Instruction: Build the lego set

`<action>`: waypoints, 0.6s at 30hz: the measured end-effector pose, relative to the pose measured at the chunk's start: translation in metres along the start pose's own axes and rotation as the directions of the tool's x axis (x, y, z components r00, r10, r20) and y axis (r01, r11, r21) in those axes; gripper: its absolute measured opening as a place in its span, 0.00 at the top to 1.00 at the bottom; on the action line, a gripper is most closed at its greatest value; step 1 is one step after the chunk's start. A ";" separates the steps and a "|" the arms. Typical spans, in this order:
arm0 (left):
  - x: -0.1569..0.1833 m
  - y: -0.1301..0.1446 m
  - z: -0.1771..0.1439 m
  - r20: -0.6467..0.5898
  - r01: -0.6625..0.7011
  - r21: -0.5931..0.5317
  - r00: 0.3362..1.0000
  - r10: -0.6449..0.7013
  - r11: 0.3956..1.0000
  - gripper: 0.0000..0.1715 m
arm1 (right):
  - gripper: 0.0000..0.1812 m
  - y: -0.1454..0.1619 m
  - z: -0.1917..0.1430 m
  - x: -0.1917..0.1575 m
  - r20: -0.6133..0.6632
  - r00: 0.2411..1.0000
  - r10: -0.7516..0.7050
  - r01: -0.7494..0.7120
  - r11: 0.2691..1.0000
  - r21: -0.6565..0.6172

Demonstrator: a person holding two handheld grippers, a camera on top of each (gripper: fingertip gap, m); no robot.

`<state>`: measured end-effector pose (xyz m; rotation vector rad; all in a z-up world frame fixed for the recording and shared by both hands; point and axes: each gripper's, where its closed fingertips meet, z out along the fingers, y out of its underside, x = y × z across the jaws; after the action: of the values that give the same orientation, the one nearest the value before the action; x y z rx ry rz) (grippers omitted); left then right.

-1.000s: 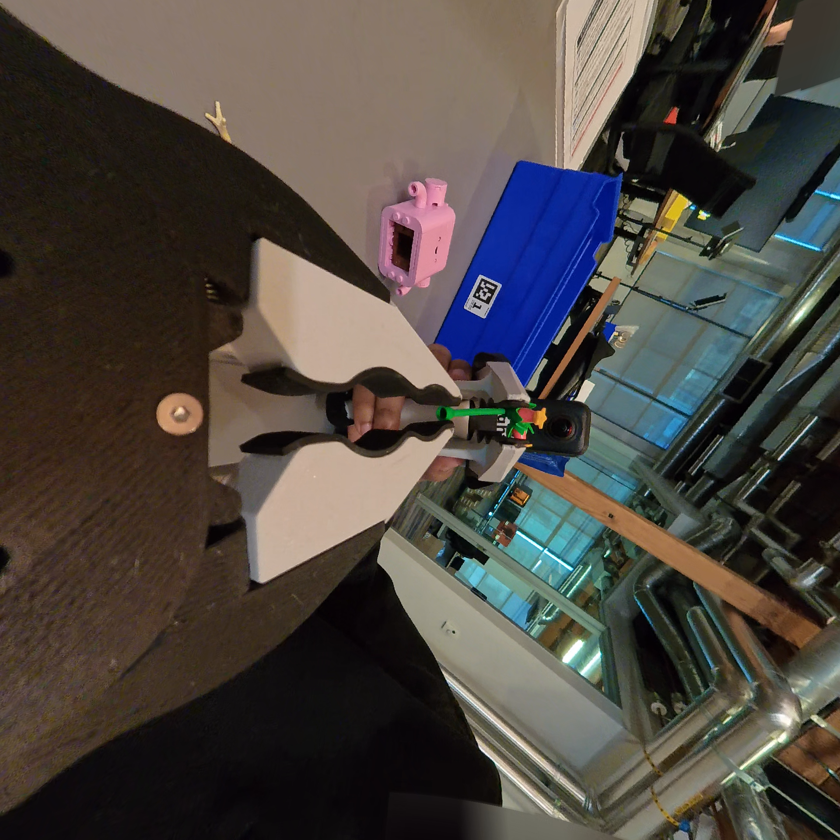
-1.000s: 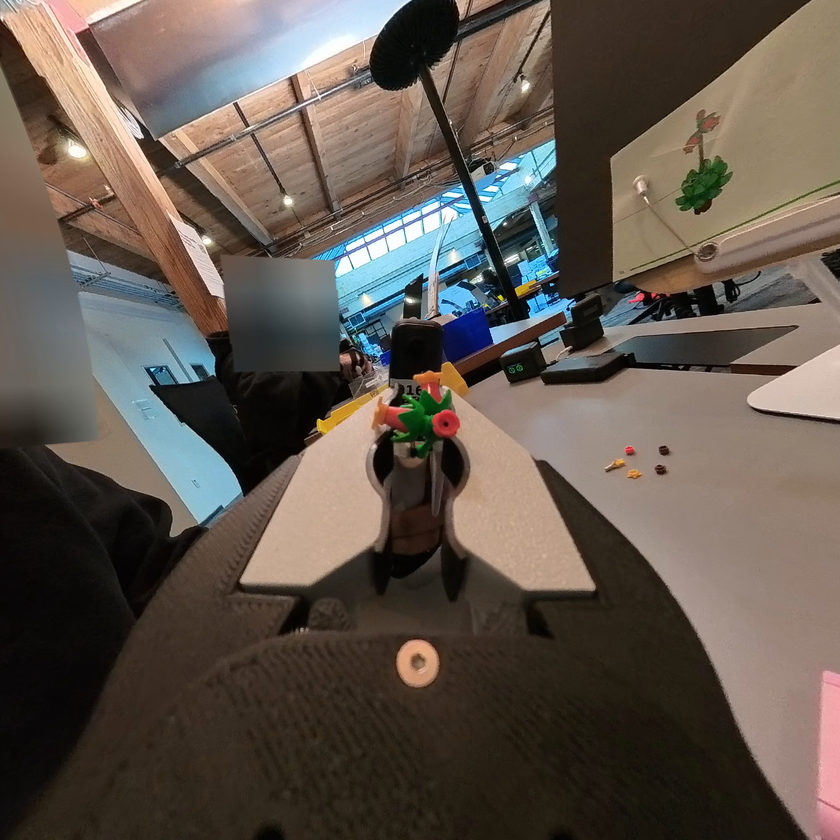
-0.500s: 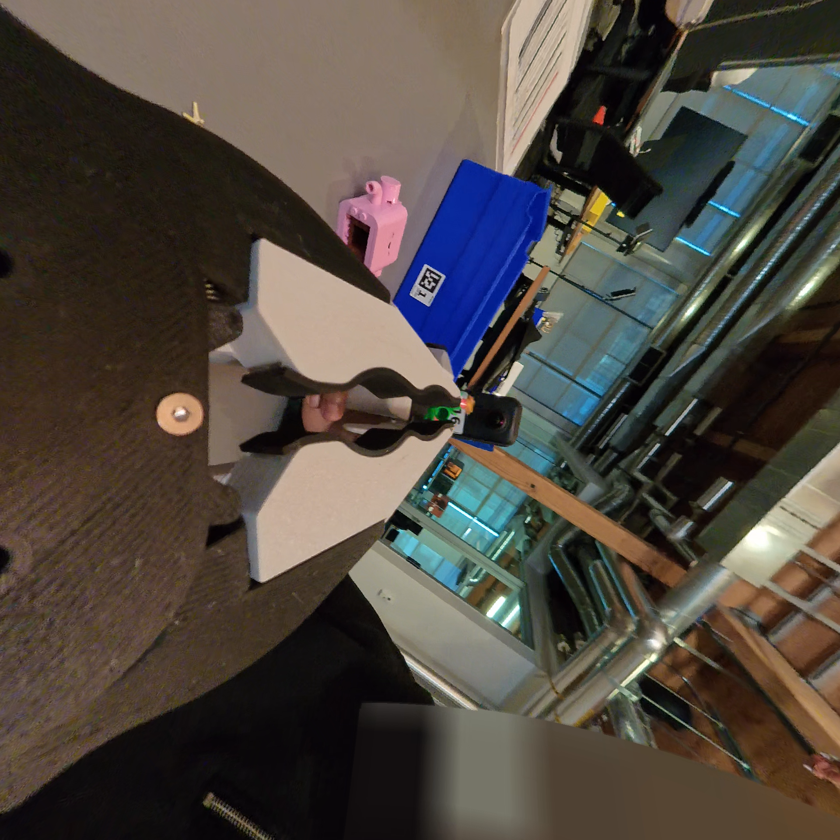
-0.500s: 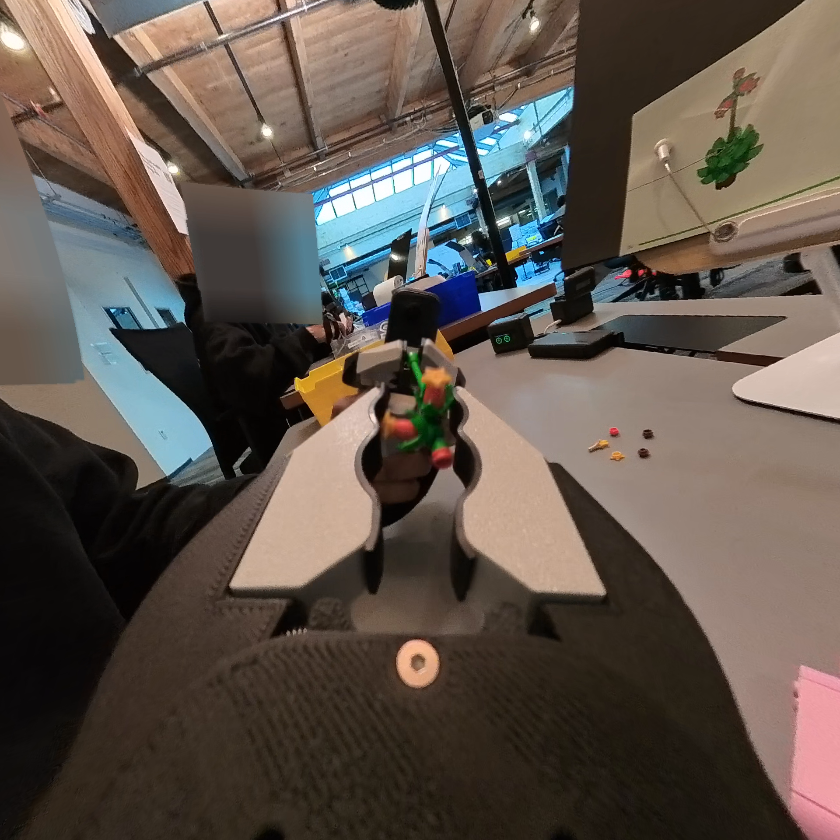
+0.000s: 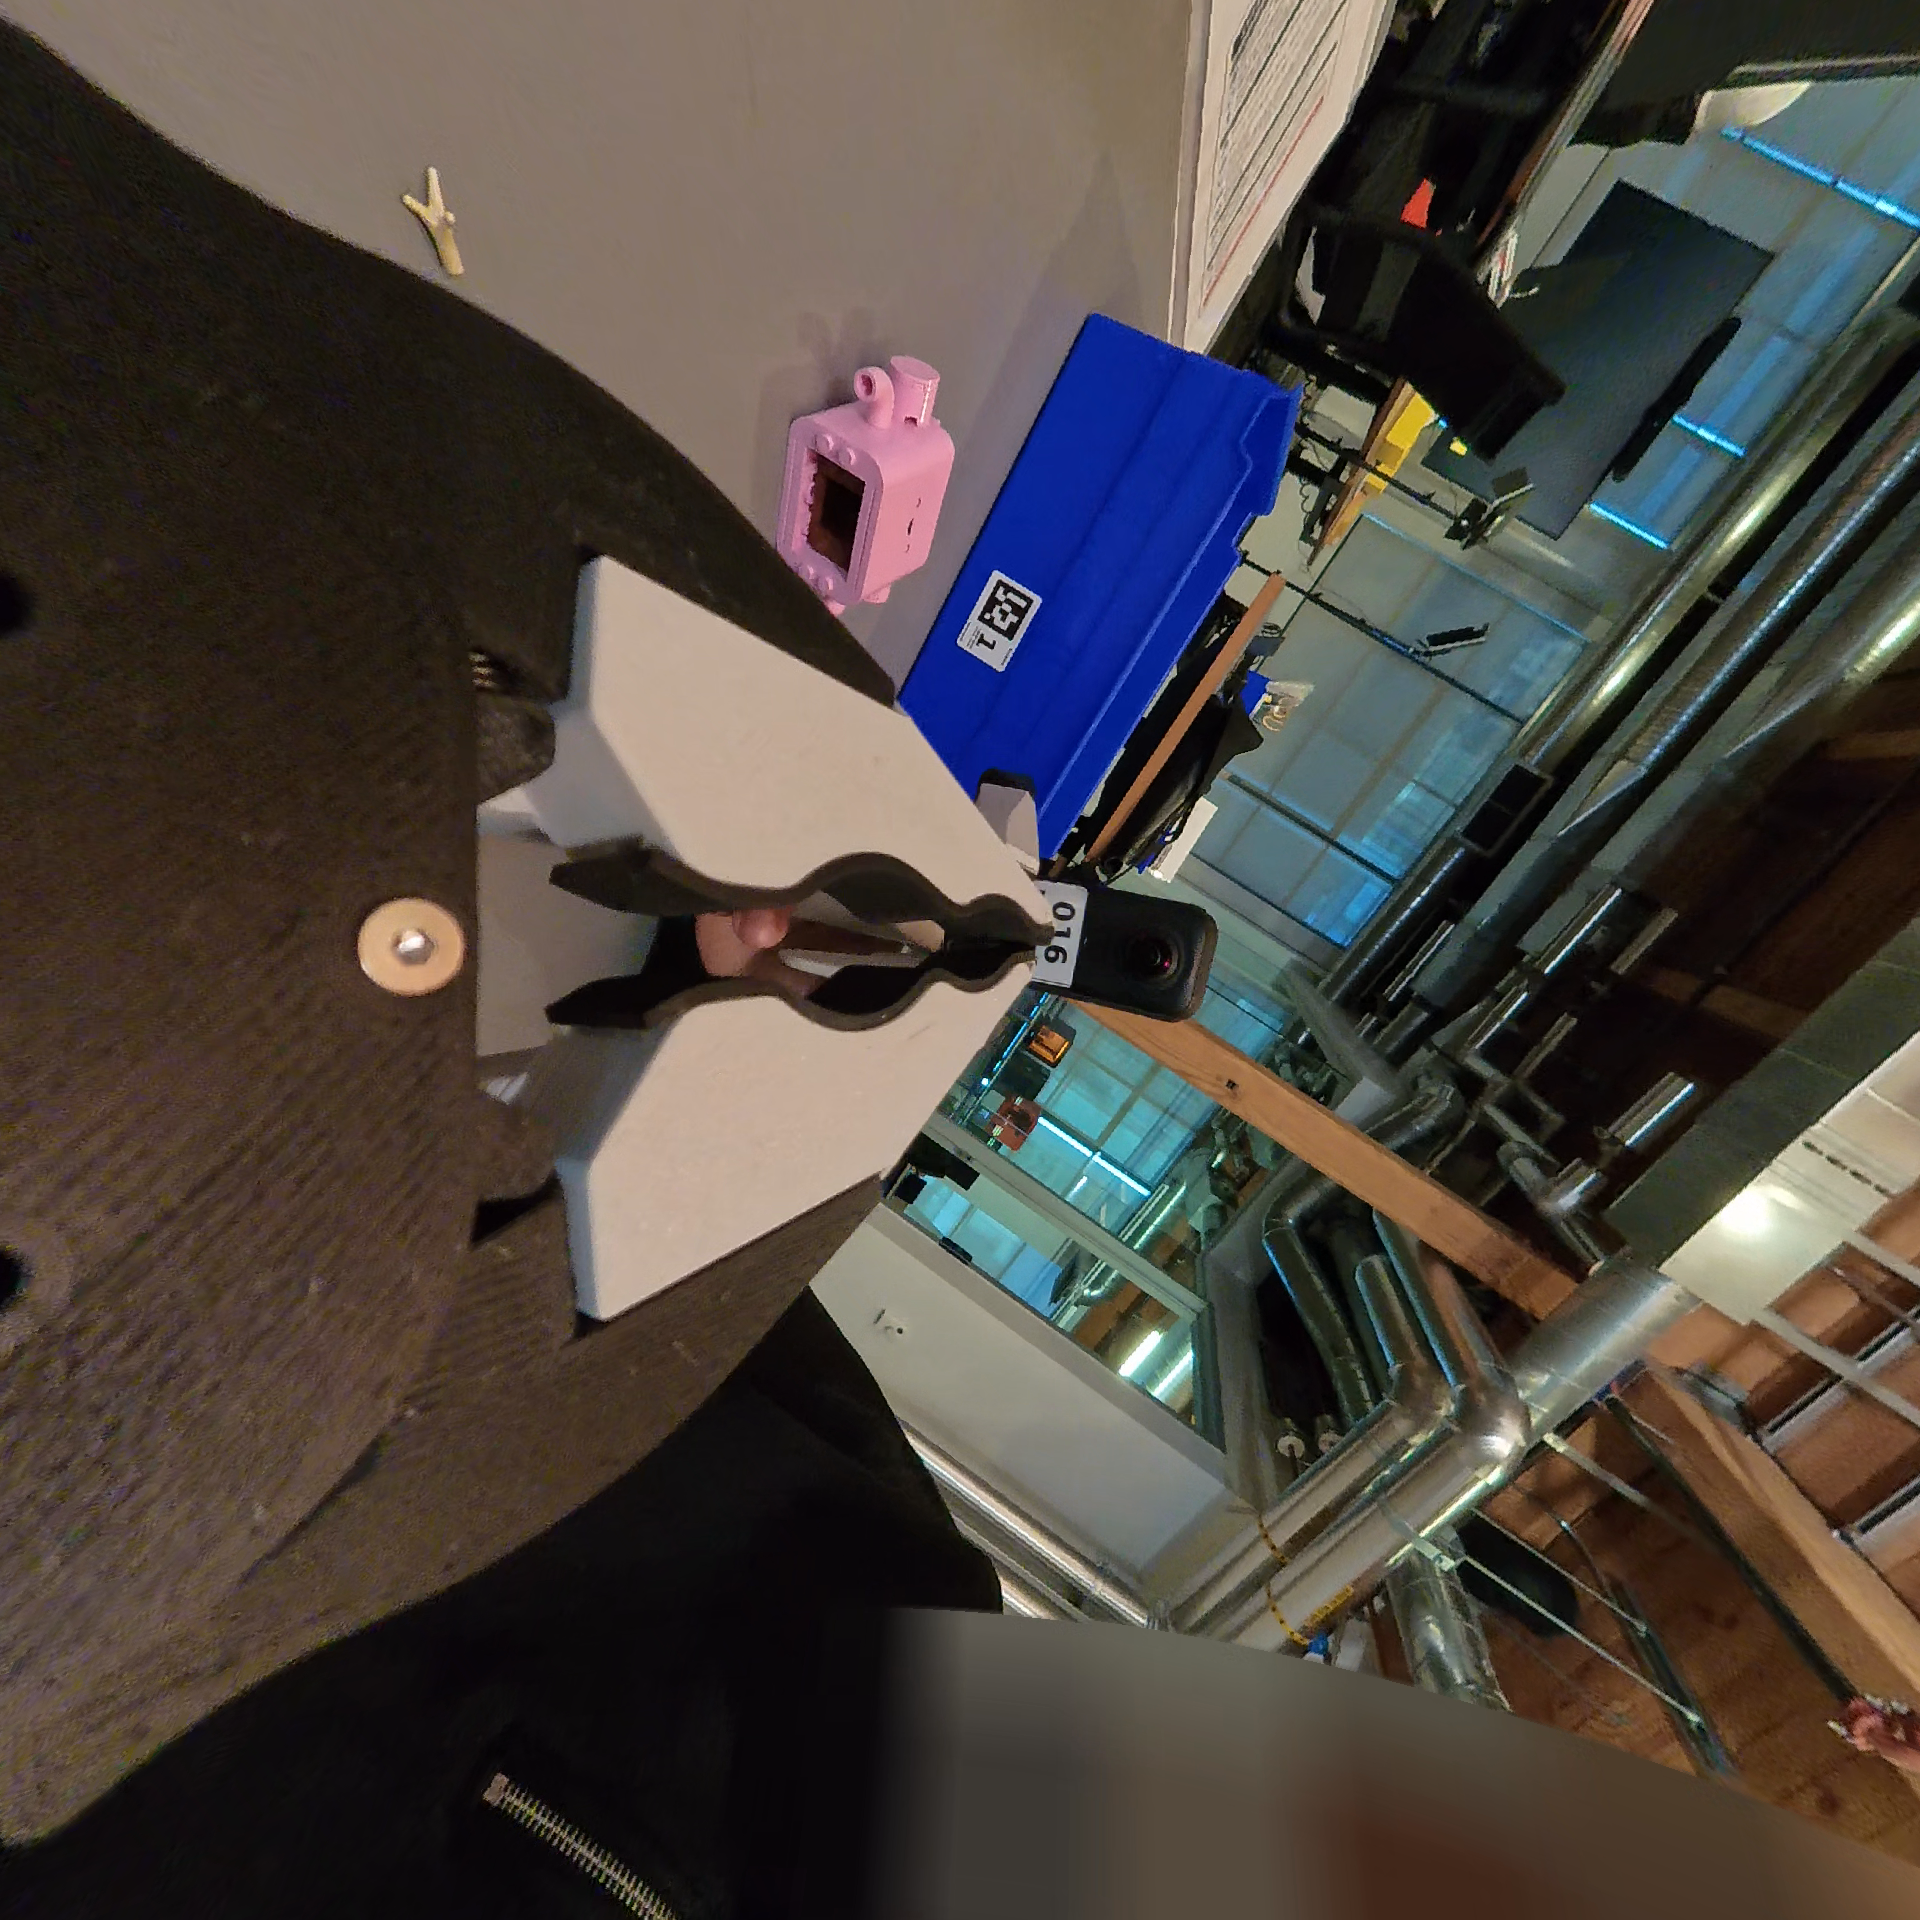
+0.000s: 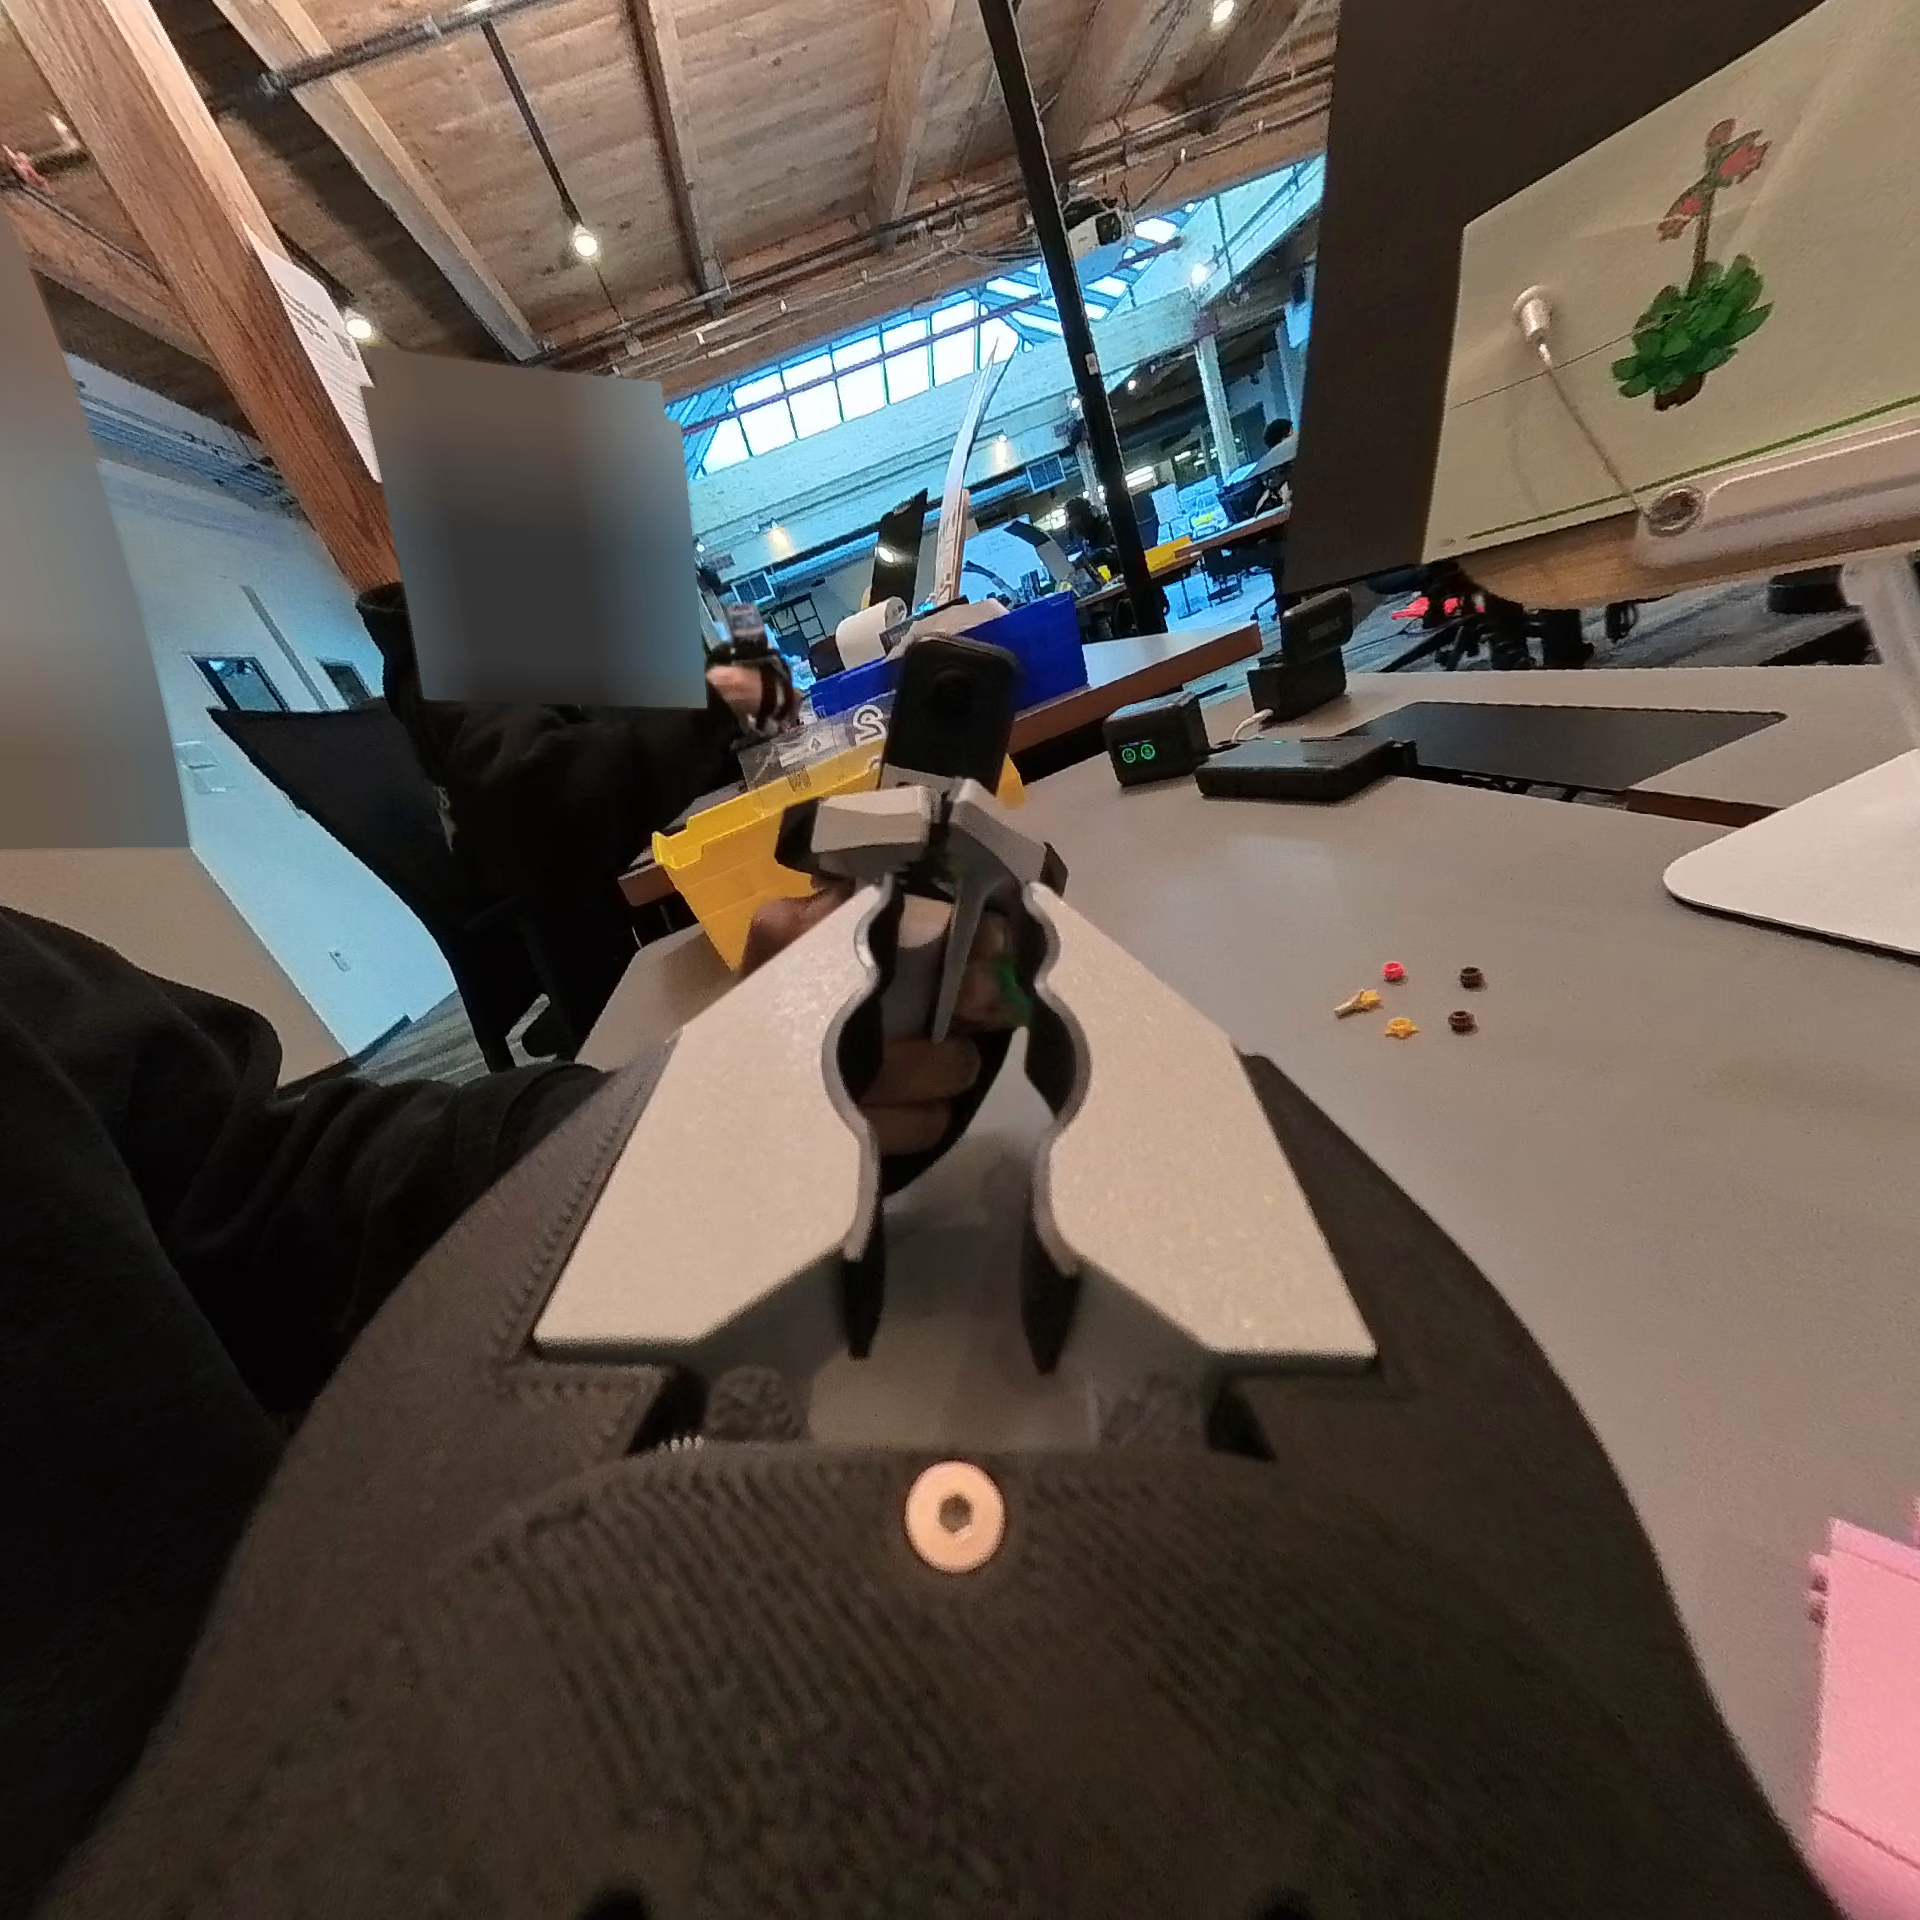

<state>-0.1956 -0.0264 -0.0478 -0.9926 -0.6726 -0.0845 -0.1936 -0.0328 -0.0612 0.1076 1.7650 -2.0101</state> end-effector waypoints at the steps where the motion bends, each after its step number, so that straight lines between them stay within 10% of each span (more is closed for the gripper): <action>1: 0.000 0.000 0.000 -0.003 0.002 -0.002 1.000 -0.002 1.000 1.00 | 0.90 0.002 0.001 0.000 -0.004 1.000 -0.010 0.010 1.000 -0.013; 12: -0.004 -0.004 -0.005 0.039 -0.021 -0.003 0.999 0.021 1.000 1.00 | 0.95 0.012 -0.017 0.036 -0.214 0.965 -0.154 0.117 0.977 -0.176; 18: -0.008 -0.001 -0.006 0.062 -0.030 -0.023 0.998 0.031 0.999 1.00 | 0.93 0.071 -0.033 0.052 -0.187 0.948 -0.256 0.110 0.819 -0.562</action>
<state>-0.1994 -0.0338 -0.0536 -1.0295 -0.7148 -0.0338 -0.2203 -0.0206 -0.1505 0.0092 2.5415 -1.5755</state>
